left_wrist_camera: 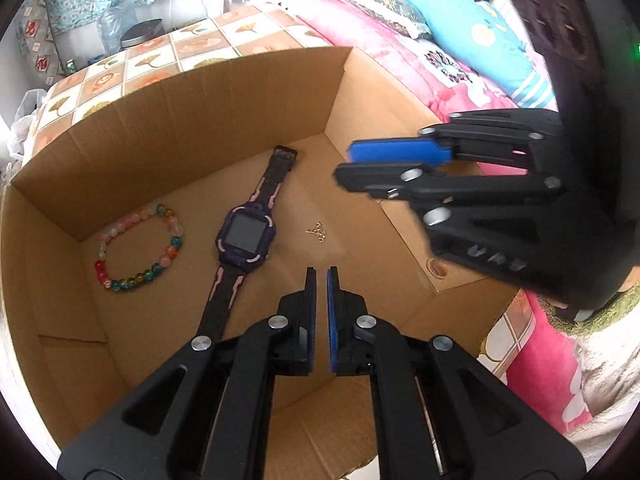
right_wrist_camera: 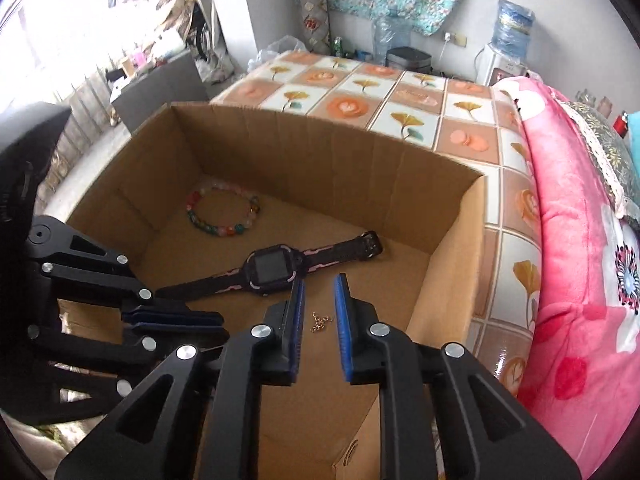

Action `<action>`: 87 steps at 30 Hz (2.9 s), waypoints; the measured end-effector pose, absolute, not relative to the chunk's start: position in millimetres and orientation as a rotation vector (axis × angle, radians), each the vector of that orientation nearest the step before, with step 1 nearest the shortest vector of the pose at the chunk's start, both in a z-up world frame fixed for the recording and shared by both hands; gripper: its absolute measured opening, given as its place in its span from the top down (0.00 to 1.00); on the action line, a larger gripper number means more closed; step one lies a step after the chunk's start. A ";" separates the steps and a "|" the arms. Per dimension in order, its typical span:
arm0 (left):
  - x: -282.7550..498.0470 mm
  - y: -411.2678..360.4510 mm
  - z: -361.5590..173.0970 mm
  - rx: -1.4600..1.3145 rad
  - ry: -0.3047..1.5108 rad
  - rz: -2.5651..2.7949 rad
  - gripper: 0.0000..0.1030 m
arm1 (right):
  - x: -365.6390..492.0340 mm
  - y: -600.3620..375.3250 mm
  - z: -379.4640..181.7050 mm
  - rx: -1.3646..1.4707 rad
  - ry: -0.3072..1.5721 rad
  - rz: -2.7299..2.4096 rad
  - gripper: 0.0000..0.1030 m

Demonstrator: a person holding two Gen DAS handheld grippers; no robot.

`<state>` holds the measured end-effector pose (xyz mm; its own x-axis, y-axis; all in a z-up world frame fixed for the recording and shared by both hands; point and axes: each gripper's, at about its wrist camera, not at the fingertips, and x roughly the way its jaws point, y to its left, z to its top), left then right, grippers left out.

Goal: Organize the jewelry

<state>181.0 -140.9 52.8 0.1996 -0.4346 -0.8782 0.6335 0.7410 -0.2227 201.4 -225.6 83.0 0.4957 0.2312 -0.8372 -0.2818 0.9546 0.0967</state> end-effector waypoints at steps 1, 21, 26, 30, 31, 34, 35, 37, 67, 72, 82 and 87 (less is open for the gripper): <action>180.3 -137.9 54.1 0.199 1.144 -0.749 0.94 | 198.6 -229.2 87.3 -0.035 0.990 0.315 0.76; 24.5 20.5 98.3 0.038 0.704 -0.585 0.68 | 11.1 -240.8 121.0 0.371 0.653 0.373 0.61; 2.0 11.5 51.4 0.026 0.799 -0.630 0.68 | -2.1 -216.4 65.3 0.409 0.810 0.338 0.61; -14.7 -20.8 15.5 0.130 0.821 -0.676 0.68 | -1.2 -209.9 39.8 0.460 0.892 0.321 0.61; -16.3 -27.8 8.3 0.146 0.825 -0.679 0.68 | -1.1 -207.4 36.1 0.460 0.901 0.317 0.61; -19.6 -42.8 -5.0 0.196 0.828 -0.689 0.68 | 0.1 -197.4 32.7 0.420 0.915 0.315 0.63; -20.0 -46.6 -6.2 0.211 0.820 -0.697 0.68 | -1.5 -194.3 31.9 0.408 0.915 0.315 0.64; -23.3 -51.1 -10.6 0.264 0.800 -0.710 0.68 | -1.9 -189.0 31.2 0.371 0.920 0.314 0.64; -14.1 -66.6 -22.2 0.344 0.759 -0.719 0.91 | 19.0 -223.5 24.3 0.238 0.890 0.096 0.66; -10.5 -62.7 -21.9 0.331 0.763 -0.713 0.91 | 38.0 -217.0 11.7 0.121 0.933 0.070 0.70; -8.4 -63.4 -21.3 0.329 0.764 -0.718 0.91 | 45.5 -210.9 -3.7 0.030 0.975 0.079 0.80; -8.2 -63.7 -21.5 0.328 0.765 -0.717 0.91 | 50.5 -210.2 -5.9 0.016 0.980 0.095 0.83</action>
<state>-8.2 -63.7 -21.5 0.5035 -0.4680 -0.7263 0.6949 0.7189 0.0185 50.5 -210.2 -5.9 0.5534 0.0873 -0.8283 -0.0730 0.9957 0.0561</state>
